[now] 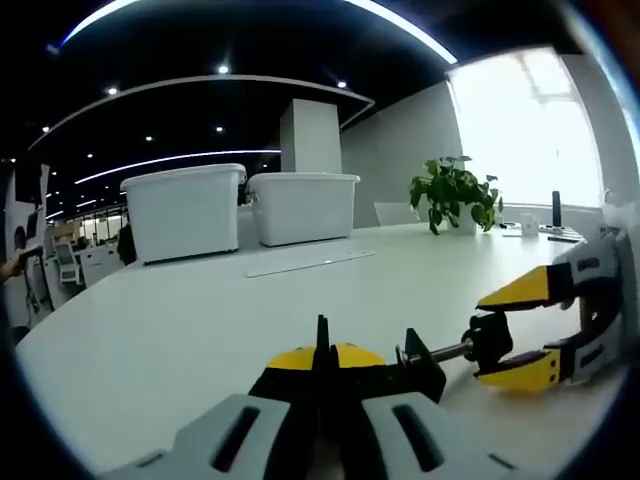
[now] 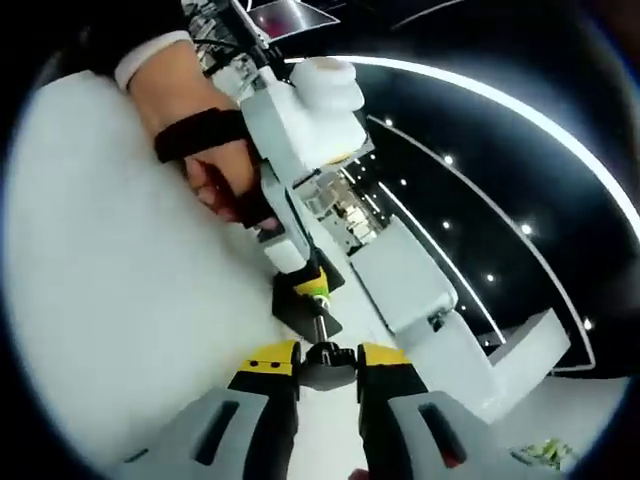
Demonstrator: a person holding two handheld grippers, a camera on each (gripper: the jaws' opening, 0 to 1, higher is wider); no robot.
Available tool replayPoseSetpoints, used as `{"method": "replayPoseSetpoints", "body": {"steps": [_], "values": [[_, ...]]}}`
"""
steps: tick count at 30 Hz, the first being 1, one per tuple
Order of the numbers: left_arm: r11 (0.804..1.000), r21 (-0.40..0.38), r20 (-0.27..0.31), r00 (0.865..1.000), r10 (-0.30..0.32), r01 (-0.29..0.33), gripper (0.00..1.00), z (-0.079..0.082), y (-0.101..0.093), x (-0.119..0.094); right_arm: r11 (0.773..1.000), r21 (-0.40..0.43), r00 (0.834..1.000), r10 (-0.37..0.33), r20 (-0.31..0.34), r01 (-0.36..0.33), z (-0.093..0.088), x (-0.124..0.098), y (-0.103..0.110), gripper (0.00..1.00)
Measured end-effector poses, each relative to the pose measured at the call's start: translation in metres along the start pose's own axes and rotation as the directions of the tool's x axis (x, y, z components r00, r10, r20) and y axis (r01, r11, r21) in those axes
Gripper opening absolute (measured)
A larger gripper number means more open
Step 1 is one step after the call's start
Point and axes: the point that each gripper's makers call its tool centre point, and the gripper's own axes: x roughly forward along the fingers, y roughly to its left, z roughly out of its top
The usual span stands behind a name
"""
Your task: Clamp the fixed fixture on the desktop, loosen the retaining clip, secure it to the edge of the desk, and tighten the retaining clip.
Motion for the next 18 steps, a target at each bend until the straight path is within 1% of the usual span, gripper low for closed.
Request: {"method": "replayPoseSetpoints", "body": {"steps": [1, 2, 3, 4, 5, 6, 7, 8, 9, 10, 11, 13, 14, 15, 16, 18], "values": [[1.000, 0.001, 0.000, 1.000, 0.000, 0.000, 0.04, 0.000, 0.000, 0.000, 0.998, 0.062, 1.000, 0.023, 0.000, -0.023, 0.000, 0.001, 0.001, 0.24], [1.000, 0.000, 0.000, 1.000, 0.000, 0.000, 0.04, 0.000, 0.000, 0.000, 0.987, 0.158, 1.000, 0.024, 0.015, -0.026, 0.002, 0.002, -0.001, 0.28], [1.000, 0.001, 0.000, 1.000, 0.000, 0.000, 0.04, 0.000, 0.000, 0.000, 0.963, 0.268, 0.999, 0.031, 0.039, -0.041, 0.005, 0.003, -0.003, 0.32], [1.000, 0.001, 0.000, 1.000, 0.000, 0.000, 0.04, 0.000, 0.000, 0.000, 0.908, 0.415, 0.997, 0.026, 0.067, -0.051, 0.006, 0.003, -0.009, 0.35], [1.000, 0.000, 0.000, 1.000, -0.001, 0.001, 0.04, 0.000, 0.000, 0.000, 0.891, 0.450, 0.997, 0.021, 0.069, -0.050, 0.005, 0.003, -0.011, 0.37], [1.000, 0.001, 0.000, 1.000, -0.001, 0.001, 0.04, 0.000, 0.000, 0.000, 0.817, 0.574, 0.998, 0.009, 0.070, -0.048, 0.001, 0.004, -0.018, 0.38], [1.000, 0.002, 0.000, 1.000, 0.000, 0.000, 0.04, 0.000, 0.000, 0.000, 0.752, 0.657, 0.997, 0.005, 0.077, -0.054, 0.000, 0.003, -0.021, 0.38], [1.000, 0.003, 0.000, 1.000, 0.000, 0.000, 0.04, 0.000, 0.000, 0.000, 0.694, 0.718, 0.997, 0.002, 0.072, -0.054, -0.006, 0.003, -0.024, 0.37], [1.000, 0.002, 0.000, 1.000, -0.001, 0.001, 0.04, 0.000, 0.000, 0.000, 0.630, 0.775, 0.998, 0.001, 0.064, -0.050, -0.014, 0.005, -0.028, 0.36], [1.000, 0.003, 0.000, 1.000, -0.001, 0.001, 0.04, 0.000, 0.000, 0.000, 0.584, 0.810, 0.998, 0.000, 0.062, -0.051, -0.020, 0.005, -0.030, 0.35], [1.000, 0.003, 0.001, 1.000, -0.001, 0.001, 0.04, 0.000, 0.000, 0.000, 0.569, 0.821, 0.998, 0.004, 0.061, -0.053, -0.021, 0.006, -0.029, 0.33], [1.000, 0.003, 0.001, 1.000, -0.002, 0.002, 0.04, 0.000, 0.000, 0.000, 0.489, 0.871, 0.999, 0.016, 0.040, -0.042, -0.033, 0.006, -0.028, 0.27], [1.000, 0.004, 0.001, 1.000, -0.002, 0.002, 0.04, 0.000, 0.000, 0.000, 0.471, 0.881, 0.999, 0.021, 0.043, -0.048, -0.035, 0.006, -0.028, 0.26], [1.000, 0.002, 0.000, 1.000, -0.004, 0.004, 0.04, 0.000, -0.001, 0.000, 0.444, 0.894, 0.998, 0.032, 0.054, -0.063, -0.032, 0.006, -0.026, 0.25], [1.000, 0.006, 0.001, 1.000, -0.004, 0.004, 0.04, 0.000, -0.001, 0.000, 0.442, 0.895, 0.998, 0.032, 0.054, -0.063, -0.033, 0.006, -0.026, 0.24], [1.000, 0.003, 0.000, 1.000, -0.004, 0.004, 0.04, 0.000, -0.001, 0.000, 0.429, 0.899, 0.997, 0.043, 0.071, -0.083, -0.029, 0.007, -0.023, 0.19]]}}
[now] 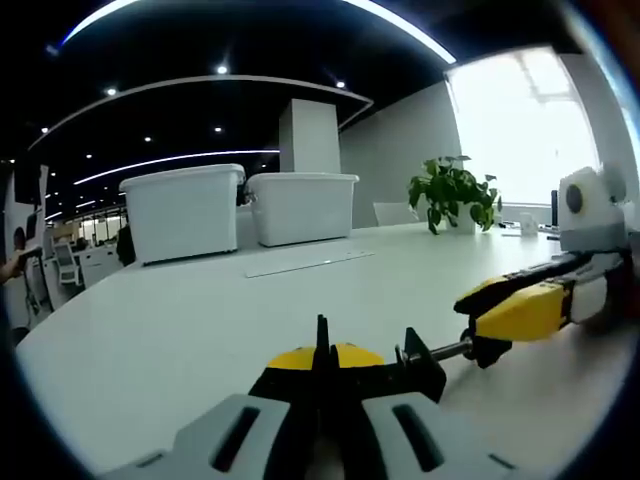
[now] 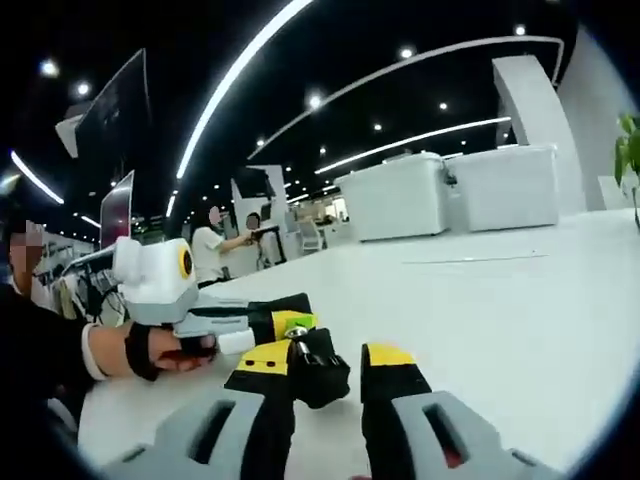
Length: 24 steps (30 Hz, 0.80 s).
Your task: Clamp the fixed fixture on the desktop, loosen the retaining clip, secure it to the edge of the desk, and tighten the retaining clip.
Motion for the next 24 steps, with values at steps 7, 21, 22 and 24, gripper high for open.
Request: {"method": "replayPoseSetpoints", "body": {"steps": [7, 21, 22, 24], "values": [[1.000, 0.000, 0.000, 1.000, -0.003, 0.003, 0.04, 0.000, 0.000, 0.000, 0.999, 0.040, 1.000, 0.018, -0.006, -0.017, -0.003, -0.001, 0.005, 0.17], [1.000, -0.001, 0.002, 1.000, -0.006, 0.006, 0.04, 0.000, -0.001, 0.000, 0.776, -0.629, 0.999, -0.036, 0.020, 0.041, -0.002, -0.004, 0.027, 0.17], [1.000, -0.001, 0.002, 1.000, -0.006, 0.006, 0.04, 0.000, -0.001, 0.000, 0.750, -0.660, 0.999, -0.038, 0.021, 0.042, -0.003, -0.005, 0.029, 0.17], [1.000, 0.000, 0.002, 1.000, -0.006, 0.006, 0.04, 0.000, -0.001, 0.000, 0.686, -0.726, 0.998, -0.049, 0.027, 0.053, -0.004, -0.004, 0.030, 0.18]]}}
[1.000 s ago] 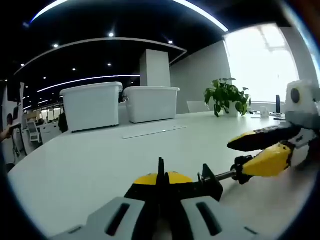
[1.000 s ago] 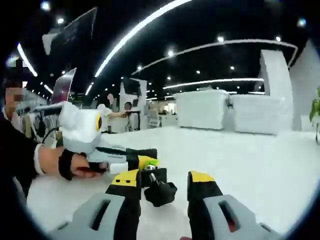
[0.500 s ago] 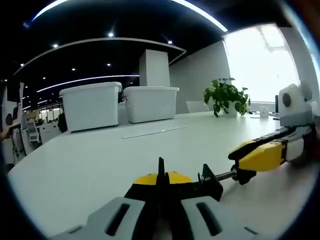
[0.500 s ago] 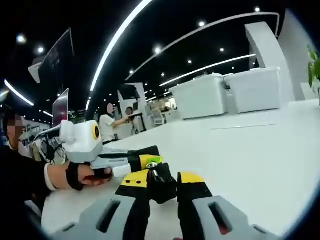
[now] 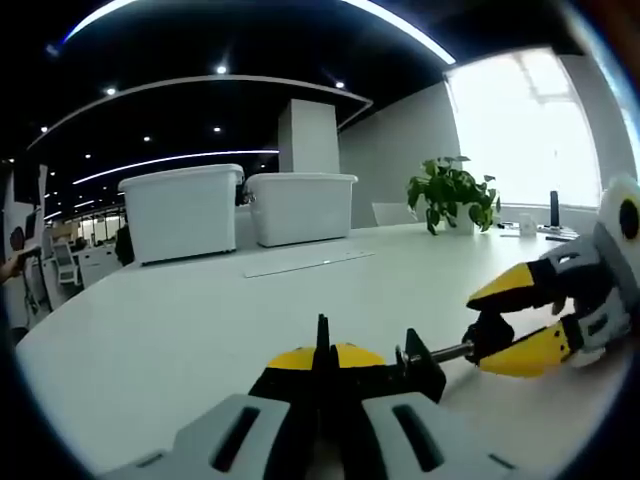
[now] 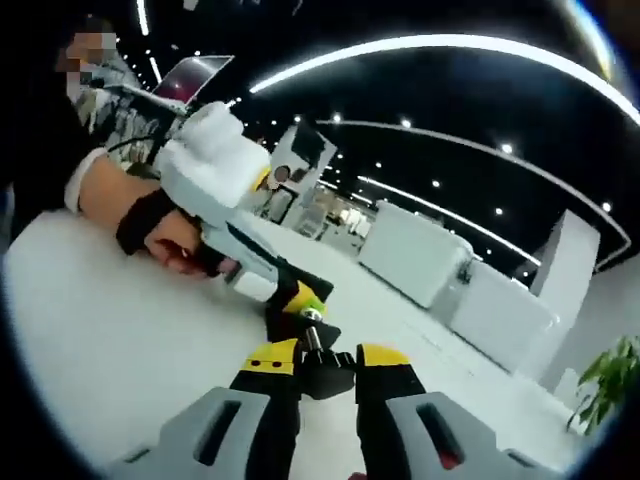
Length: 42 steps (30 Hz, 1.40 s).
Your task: Clamp the fixed fixture on the desktop, loosen the retaining clip, secure it to the edge of the desk, and tighten the retaining clip.
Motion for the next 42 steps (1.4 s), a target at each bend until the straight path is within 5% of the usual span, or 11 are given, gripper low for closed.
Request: {"method": "replayPoseSetpoints", "body": {"steps": [5, 9, 17, 21, 24, 27, 30, 32, 35, 38, 42], "values": [[1.000, 0.001, 0.000, 1.000, 0.000, 0.000, 0.04, 0.000, 0.000, 0.000, 0.982, -0.190, 1.000, -0.015, -0.012, 0.012, 0.000, 0.000, 0.005, 0.18], [1.000, 0.000, -0.001, 1.000, 0.001, -0.001, 0.04, 0.000, 0.000, -0.001, 0.938, -0.347, 0.999, -0.037, -0.026, 0.025, 0.000, -0.001, 0.009, 0.18], [1.000, -0.006, -0.003, 1.000, 0.003, -0.003, 0.04, -0.001, 0.000, 0.000, 0.939, -0.343, 0.998, -0.048, -0.032, 0.034, 0.000, 0.002, 0.005, 0.19], [1.000, -0.024, -0.004, 1.000, 0.006, -0.006, 0.04, 0.000, 0.000, -0.001, 0.996, -0.084, 1.000, 0.030, 0.005, -0.030, 0.007, -0.001, 0.007, 0.24], [0.999, -0.032, -0.007, 1.000, 0.006, -0.006, 0.03, 0.000, 0.000, 0.000, 0.994, 0.108, 0.999, 0.001, 0.046, -0.006, 0.014, -0.004, -0.006, 0.24], [1.000, -0.024, -0.012, 1.000, -0.001, 0.000, 0.03, 0.002, -0.001, -0.002, 0.941, 0.336, 0.996, 0.014, 0.087, -0.042, 0.024, -0.009, -0.008, 0.25], [1.000, 0.013, -0.009, 1.000, -0.006, 0.006, 0.03, 0.006, -0.003, -0.006, 0.840, 0.538, 0.993, 0.000, 0.120, -0.065, 0.031, -0.019, -0.013, 0.25], [0.999, -0.053, 0.028, 1.000, -0.008, 0.010, 0.03, 0.016, -0.002, -0.009, 0.789, 0.611, 0.994, -0.007, 0.110, -0.062, 0.031, -0.024, -0.013, 0.27], [0.994, -0.109, 0.079, 0.997, 0.017, -0.009, 0.03, 0.026, 0.009, -0.015, 0.877, 0.480, 0.999, 0.018, 0.044, -0.037, 0.029, -0.026, -0.007, 0.31], [0.989, -0.140, 0.100, 0.993, 0.055, -0.041, 0.03, 0.030, 0.019, -0.019, 0.982, 0.175, 0.996, -0.052, -0.069, 0.063, 0.034, -0.025, -0.014, 0.26], [0.985, -0.159, 0.112, 0.990, 0.087, -0.069, 0.03, 0.033, 0.026, -0.021, 0.985, -0.124, 0.983, -0.135, -0.121, 0.120, 0.056, -0.014, -0.014, 0.26]]}}
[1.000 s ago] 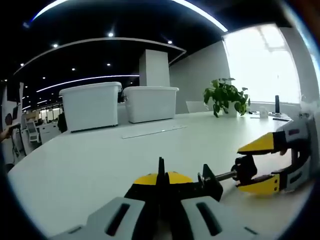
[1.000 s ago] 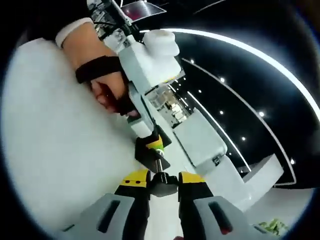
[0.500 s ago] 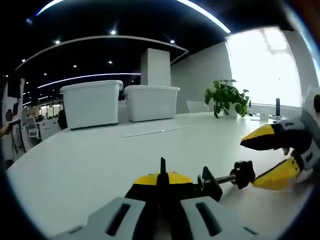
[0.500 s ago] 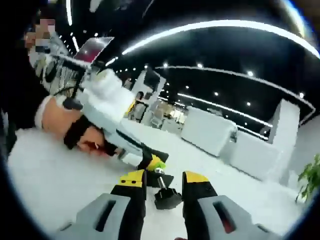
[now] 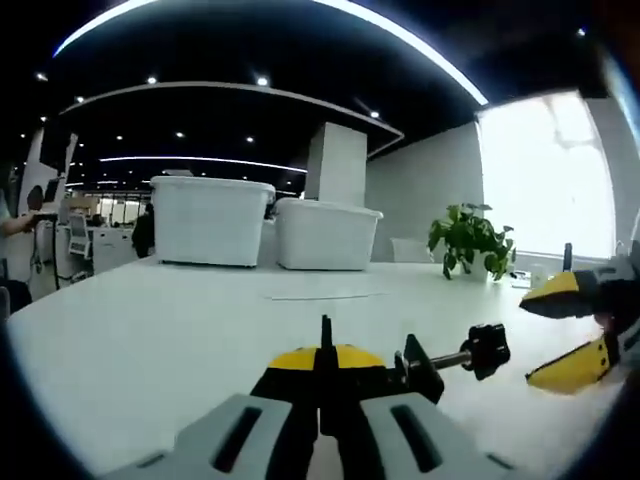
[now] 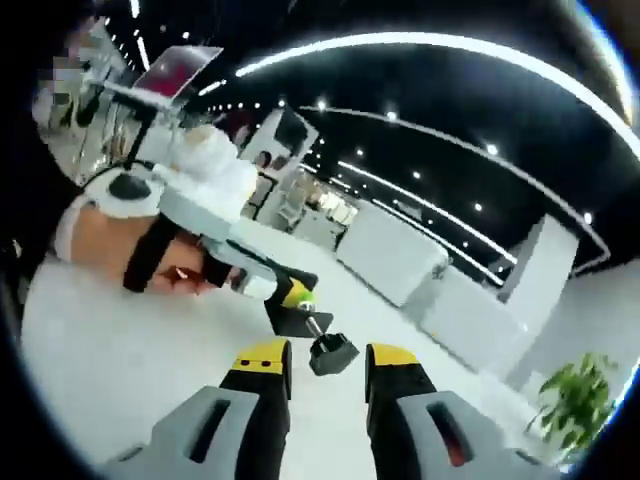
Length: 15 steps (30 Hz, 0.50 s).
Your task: Clamp the fixed fixture on the desktop, loosen the retaining clip, secure it to the edge of the desk, and tighten the retaining clip.
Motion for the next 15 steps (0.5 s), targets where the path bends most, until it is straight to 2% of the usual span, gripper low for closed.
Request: {"method": "replayPoseSetpoints", "body": {"steps": [1, 2, 5, 7, 10, 11, 15], "values": [[1.000, 0.004, 0.000, 1.000, 0.002, -0.002, 0.03, 0.000, 0.000, 0.000, 0.993, -0.113, 1.000, -0.016, 0.006, 0.017, 0.011, 0.005, 0.004, 0.26], [1.000, 0.010, -0.002, 1.000, 0.004, -0.004, 0.03, 0.000, 0.000, 0.000, 0.983, -0.181, 1.000, -0.018, -0.014, 0.015, 0.012, 0.011, 0.007, 0.26], [1.000, 0.018, -0.005, 1.000, 0.000, 0.000, 0.03, -0.001, -0.002, 0.000, 0.943, -0.332, 0.997, -0.004, -0.081, -0.023, 0.008, 0.029, 0.027, 0.25], [1.000, 0.024, -0.004, 1.000, 0.000, 0.000, 0.03, 0.000, -0.003, 0.000, 0.909, -0.417, 0.990, -0.031, -0.135, -0.029, -0.001, 0.037, 0.031, 0.25], [0.999, 0.032, -0.006, 1.000, -0.003, 0.003, 0.03, -0.001, -0.004, 0.000, 0.883, -0.467, 0.982, -0.049, -0.180, -0.042, -0.012, 0.047, 0.035, 0.24], [0.999, 0.039, -0.007, 1.000, -0.002, 0.002, 0.03, -0.001, -0.004, 0.000, 0.869, -0.493, 0.983, -0.055, -0.175, -0.039, -0.013, 0.052, 0.036, 0.23], [0.999, 0.034, -0.011, 1.000, -0.001, 0.001, 0.03, -0.001, -0.003, 0.000, 0.852, -0.522, 0.978, -0.082, -0.191, -0.031, -0.017, 0.061, 0.036, 0.23]]}}
